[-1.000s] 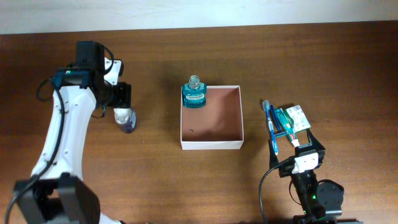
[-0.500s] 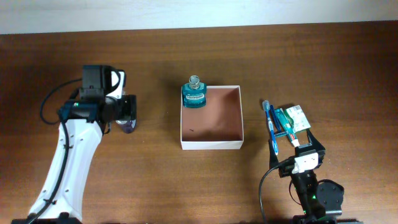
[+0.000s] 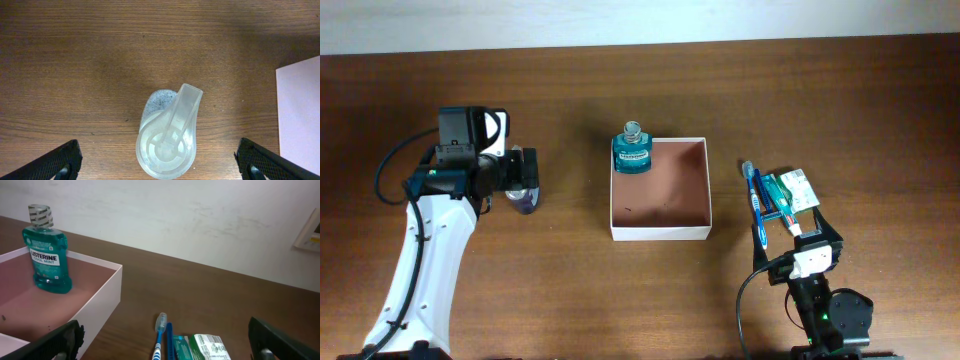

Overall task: Pack container
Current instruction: 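Close the left gripper around the soap bottle's pump head, then lift the soap bottle with the left gripper and carry it into the box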

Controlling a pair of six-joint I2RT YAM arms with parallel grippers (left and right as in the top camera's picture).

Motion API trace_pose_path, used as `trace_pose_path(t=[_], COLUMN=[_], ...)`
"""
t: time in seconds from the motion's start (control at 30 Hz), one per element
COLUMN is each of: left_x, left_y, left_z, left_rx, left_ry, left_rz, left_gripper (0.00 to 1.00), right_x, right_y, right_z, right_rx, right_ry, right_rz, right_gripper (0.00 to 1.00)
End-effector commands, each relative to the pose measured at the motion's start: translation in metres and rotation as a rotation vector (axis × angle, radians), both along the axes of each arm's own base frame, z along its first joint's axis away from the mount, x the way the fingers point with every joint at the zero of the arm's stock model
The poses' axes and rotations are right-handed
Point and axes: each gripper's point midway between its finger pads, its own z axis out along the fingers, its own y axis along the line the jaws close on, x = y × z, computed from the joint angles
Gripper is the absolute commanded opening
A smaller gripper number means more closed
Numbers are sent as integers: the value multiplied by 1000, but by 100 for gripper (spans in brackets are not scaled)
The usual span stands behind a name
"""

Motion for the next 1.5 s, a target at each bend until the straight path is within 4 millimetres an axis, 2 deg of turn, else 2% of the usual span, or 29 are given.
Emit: trace_pose_path(t=[0.0,0.1,0.27,0.37,0.43,0.7,0.8,1.23,1.47], left_x=[-1,1,4,5,6,10,13,14,13], left_y=[-2,-2,-2,-2,-2,-2,-2,-4,-6], left_z=[-6,-13,-29,-33,-32,-29,-27,-25,-7], left_rx=[-16,-16,-17,-17,-17,-17,-17,-24,-34], left_ry=[11,30,67,77,68,51,36,27,-23], left_rz=[-7,-7,-7,-6,-6,-7,-8,-13,-20], left_gripper=[99,99,93,69,57,52,44,29,29], right_x=[0,0,0,0,0,0,0,0,0], right_y=[-3,-3,-3,-3,-3,-3,-3,-3,-3], right_z=[-2,-2,-2,-2,-2,-2,-2,-2,-2], right_rx=[2,2,2,2,2,2,2,2,2], right_ry=[2,2,2,2,2,2,2,2,2], right_rz=[-14,-14,-14,-14,-14,-14,-14,-14,-14], right_gripper=[98,98,98,98,98,98,98,98,98])
